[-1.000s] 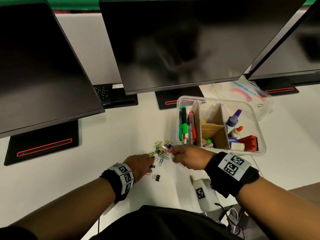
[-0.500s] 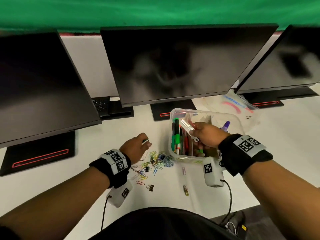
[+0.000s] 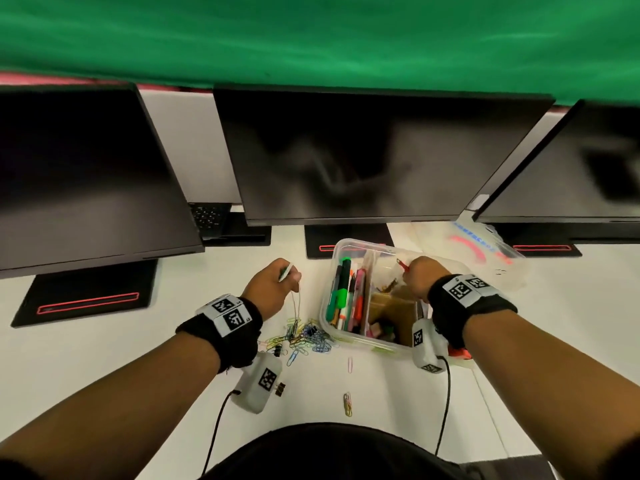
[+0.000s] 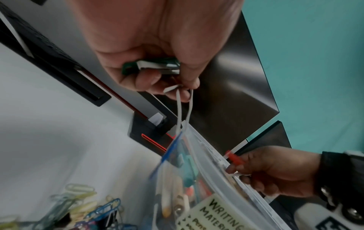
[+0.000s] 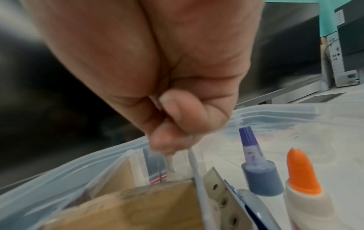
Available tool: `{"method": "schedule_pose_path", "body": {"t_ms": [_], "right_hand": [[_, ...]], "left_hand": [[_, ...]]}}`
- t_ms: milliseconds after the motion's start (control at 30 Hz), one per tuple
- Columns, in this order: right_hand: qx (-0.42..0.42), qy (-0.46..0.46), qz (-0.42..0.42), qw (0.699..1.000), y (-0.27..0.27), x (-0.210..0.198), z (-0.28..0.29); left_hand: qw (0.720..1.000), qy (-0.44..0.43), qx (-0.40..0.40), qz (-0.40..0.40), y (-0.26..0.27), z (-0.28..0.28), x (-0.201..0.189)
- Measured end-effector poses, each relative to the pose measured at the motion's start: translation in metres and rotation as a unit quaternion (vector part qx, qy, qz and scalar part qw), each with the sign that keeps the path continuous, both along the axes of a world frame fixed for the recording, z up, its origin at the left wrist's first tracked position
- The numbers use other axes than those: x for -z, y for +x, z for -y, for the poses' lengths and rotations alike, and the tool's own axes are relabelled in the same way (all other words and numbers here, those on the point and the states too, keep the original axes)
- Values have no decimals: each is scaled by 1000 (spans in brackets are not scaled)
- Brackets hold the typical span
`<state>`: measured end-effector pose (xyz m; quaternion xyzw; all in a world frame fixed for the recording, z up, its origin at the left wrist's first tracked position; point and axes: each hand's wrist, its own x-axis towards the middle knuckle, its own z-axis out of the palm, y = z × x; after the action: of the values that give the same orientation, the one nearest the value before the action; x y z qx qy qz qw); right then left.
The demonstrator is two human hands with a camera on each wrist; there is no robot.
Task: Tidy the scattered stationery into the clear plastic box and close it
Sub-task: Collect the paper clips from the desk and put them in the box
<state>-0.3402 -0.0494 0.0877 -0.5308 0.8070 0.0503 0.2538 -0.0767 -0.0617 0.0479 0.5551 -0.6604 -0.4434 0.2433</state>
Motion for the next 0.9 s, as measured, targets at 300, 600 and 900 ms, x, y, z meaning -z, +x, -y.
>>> {"method": "schedule_pose_path", "body": {"t_ms": [300,600,900], "right_hand": [[-20,-9,245,969,17,-26,-7],[-35,46,429,902,16,-20,-16],[84,-14,319,944,-41,-10,-9]], "left_hand": [[993,3,-39,-107,-42,-8,-33],[978,15,-76,-193,-105,-6,-42],[994,68,-50,-69,-152,0,-28]]}}
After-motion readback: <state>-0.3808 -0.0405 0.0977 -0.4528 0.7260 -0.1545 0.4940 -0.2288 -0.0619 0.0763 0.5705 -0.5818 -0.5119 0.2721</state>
